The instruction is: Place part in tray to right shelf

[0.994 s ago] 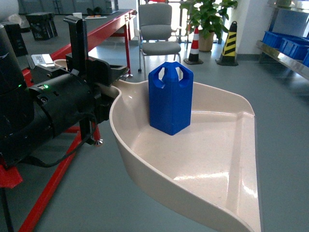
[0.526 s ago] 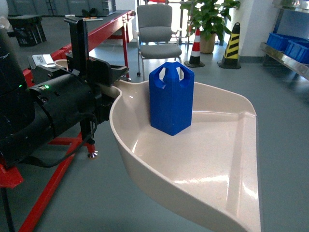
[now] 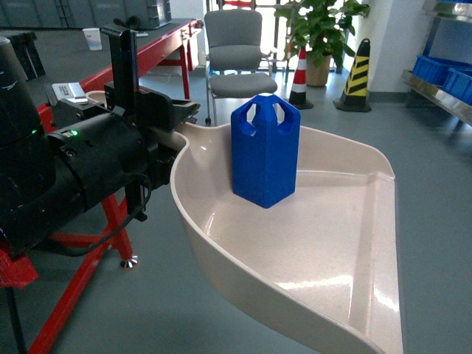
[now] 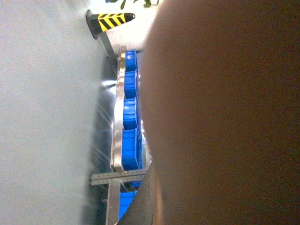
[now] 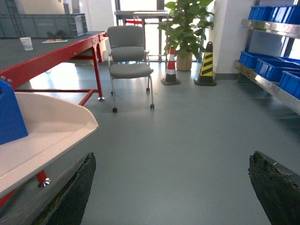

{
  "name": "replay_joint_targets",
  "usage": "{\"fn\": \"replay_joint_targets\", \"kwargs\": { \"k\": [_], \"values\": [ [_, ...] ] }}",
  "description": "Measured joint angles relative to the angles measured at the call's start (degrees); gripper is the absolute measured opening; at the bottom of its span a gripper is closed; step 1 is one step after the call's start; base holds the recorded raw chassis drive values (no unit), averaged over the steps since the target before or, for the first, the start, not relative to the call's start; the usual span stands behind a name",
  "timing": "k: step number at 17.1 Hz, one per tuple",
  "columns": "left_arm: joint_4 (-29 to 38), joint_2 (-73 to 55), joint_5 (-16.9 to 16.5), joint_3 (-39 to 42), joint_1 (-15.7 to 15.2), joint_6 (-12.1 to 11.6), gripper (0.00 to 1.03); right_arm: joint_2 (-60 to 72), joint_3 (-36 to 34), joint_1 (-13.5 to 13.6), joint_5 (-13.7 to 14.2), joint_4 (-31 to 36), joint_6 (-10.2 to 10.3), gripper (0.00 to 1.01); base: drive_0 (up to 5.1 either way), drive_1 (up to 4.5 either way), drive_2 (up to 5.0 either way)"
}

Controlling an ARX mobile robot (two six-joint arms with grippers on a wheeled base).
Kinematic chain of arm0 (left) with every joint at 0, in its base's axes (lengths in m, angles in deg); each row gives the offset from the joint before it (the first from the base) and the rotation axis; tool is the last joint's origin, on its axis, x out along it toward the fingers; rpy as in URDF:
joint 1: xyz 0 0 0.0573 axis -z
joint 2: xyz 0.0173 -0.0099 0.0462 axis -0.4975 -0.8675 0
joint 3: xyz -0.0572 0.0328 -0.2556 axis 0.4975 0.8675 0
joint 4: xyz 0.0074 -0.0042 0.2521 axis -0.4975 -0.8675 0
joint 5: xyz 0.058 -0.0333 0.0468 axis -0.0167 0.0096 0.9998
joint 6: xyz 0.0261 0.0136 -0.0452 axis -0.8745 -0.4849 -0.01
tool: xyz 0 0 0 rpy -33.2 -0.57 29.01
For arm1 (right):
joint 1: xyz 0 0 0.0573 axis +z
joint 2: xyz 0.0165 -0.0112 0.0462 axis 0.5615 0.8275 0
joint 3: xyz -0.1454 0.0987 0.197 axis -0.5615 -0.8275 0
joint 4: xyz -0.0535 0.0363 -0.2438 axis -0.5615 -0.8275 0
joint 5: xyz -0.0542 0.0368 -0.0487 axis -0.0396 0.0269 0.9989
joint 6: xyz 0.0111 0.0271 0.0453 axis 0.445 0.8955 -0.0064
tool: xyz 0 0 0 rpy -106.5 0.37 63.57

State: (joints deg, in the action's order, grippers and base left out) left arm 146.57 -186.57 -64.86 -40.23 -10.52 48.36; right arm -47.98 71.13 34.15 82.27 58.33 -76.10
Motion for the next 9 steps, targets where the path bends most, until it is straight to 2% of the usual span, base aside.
{"fn": "replay_joint_targets", "kwargs": {
  "k": [9],
  "values": [
    [0.0,0.0,0.0,0.0,0.0,0.0,0.12,0.0,0.0,0.0,0.0,0.1,0.0,0.98,0.1,4.46,-4.2]
  ]
}}
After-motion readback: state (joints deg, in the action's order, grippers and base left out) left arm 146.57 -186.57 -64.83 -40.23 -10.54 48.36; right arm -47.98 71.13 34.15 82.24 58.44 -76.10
